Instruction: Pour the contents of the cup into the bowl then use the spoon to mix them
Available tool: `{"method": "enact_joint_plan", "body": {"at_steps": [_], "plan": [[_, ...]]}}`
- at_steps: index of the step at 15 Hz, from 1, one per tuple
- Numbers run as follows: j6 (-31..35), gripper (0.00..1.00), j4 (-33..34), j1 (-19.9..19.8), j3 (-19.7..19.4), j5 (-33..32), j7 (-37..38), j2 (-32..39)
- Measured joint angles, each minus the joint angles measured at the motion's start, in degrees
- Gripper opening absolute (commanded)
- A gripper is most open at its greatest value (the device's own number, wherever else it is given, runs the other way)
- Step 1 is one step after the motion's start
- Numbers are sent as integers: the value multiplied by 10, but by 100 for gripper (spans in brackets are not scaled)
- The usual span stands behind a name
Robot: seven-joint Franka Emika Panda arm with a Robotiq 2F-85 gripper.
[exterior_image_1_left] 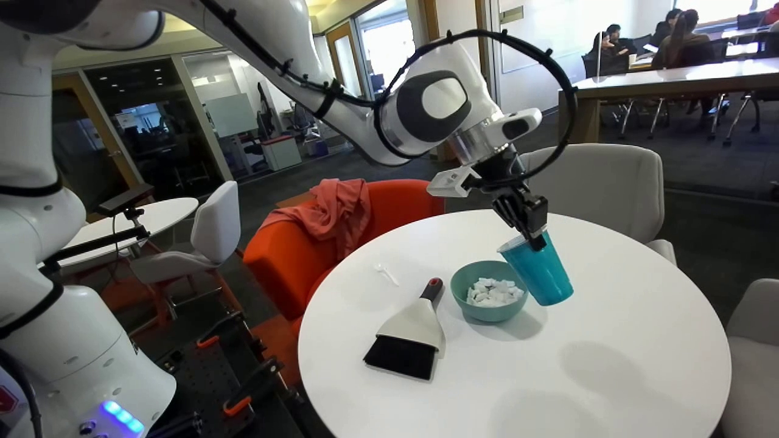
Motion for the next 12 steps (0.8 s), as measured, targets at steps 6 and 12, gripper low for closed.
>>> {"method": "enact_joint_plan", "body": {"at_steps": [6, 12], "plan": [[-36, 1, 49, -73, 36, 300, -193, 26], [-99, 1, 131, -55, -14, 400, -207, 85]]}}
